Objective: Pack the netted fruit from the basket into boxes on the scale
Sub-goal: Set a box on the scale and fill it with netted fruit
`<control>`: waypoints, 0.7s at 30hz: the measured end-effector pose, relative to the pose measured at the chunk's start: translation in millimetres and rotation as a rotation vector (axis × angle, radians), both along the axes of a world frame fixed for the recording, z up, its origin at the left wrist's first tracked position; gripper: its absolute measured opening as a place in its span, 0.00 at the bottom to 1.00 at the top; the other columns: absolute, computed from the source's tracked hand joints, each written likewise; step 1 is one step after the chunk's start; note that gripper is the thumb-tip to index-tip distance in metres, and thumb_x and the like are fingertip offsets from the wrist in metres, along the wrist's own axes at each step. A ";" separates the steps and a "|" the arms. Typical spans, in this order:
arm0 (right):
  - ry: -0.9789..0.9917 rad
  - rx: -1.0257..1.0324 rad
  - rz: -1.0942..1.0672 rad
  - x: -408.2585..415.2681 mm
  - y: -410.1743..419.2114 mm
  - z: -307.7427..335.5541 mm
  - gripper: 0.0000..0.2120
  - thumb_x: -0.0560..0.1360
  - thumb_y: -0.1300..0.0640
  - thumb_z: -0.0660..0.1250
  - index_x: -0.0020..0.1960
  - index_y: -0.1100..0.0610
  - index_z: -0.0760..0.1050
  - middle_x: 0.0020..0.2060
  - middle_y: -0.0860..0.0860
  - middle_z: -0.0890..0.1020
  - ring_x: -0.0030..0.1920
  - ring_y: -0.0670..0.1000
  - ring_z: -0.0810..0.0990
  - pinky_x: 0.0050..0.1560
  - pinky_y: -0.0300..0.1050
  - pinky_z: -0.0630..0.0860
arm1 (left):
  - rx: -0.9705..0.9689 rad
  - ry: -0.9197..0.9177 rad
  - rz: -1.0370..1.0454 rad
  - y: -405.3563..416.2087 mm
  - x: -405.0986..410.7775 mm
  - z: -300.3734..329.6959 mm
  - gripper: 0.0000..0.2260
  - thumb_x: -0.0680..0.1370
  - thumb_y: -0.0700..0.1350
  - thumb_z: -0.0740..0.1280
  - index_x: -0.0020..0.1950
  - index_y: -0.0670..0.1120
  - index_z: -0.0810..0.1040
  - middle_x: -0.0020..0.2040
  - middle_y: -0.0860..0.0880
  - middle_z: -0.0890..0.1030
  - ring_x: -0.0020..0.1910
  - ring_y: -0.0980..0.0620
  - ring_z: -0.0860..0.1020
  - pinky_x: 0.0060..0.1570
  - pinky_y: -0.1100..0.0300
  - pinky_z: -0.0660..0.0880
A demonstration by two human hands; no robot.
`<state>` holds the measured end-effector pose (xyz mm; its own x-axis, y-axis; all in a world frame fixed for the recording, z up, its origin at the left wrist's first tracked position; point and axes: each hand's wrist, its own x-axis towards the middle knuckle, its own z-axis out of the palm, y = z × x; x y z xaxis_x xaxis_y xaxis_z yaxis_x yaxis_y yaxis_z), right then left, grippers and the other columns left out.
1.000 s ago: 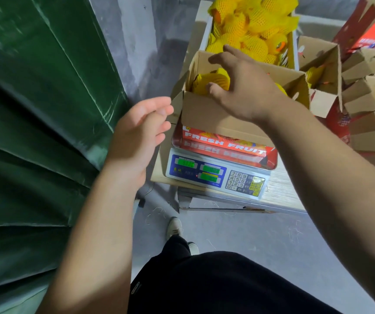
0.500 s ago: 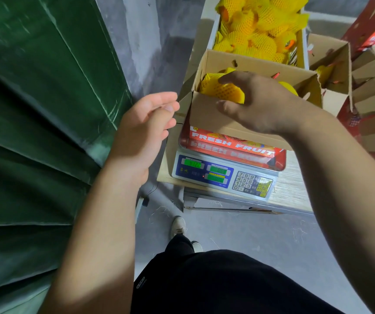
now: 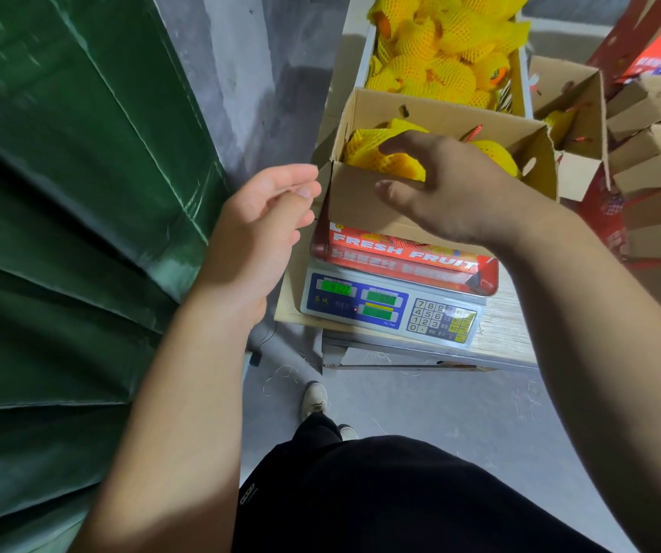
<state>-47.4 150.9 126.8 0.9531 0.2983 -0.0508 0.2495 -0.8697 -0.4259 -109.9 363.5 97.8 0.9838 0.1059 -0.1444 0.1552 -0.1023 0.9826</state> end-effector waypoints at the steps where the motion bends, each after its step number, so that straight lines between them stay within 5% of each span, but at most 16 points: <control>1: 0.003 -0.003 0.003 -1.7 0.4 0.1 0.26 0.82 0.44 0.66 0.77 0.50 0.68 0.74 0.51 0.75 0.72 0.56 0.74 0.67 0.47 0.71 | -0.001 -0.001 0.002 -0.8 -0.9 0.4 0.11 0.76 0.53 0.66 0.57 0.61 0.82 0.55 0.61 0.86 0.56 0.56 0.84 0.62 0.56 0.79; 5: -0.006 0.005 0.008 -8.5 1.3 0.9 0.25 0.83 0.45 0.66 0.77 0.51 0.69 0.74 0.51 0.75 0.72 0.55 0.75 0.67 0.46 0.71 | 0.009 -0.011 0.009 -3.8 -4.6 0.3 0.09 0.84 0.46 0.66 0.57 0.60 0.82 0.56 0.59 0.86 0.56 0.55 0.84 0.64 0.53 0.79; 21: -0.056 0.147 -0.084 -36.4 -9.7 -8.1 0.21 0.82 0.50 0.66 0.73 0.53 0.74 0.66 0.52 0.81 0.65 0.54 0.79 0.65 0.54 0.77 | -0.020 -0.025 0.041 -6.7 -25.0 -7.0 0.10 0.84 0.44 0.66 0.56 0.60 0.83 0.52 0.61 0.87 0.53 0.59 0.84 0.51 0.67 0.79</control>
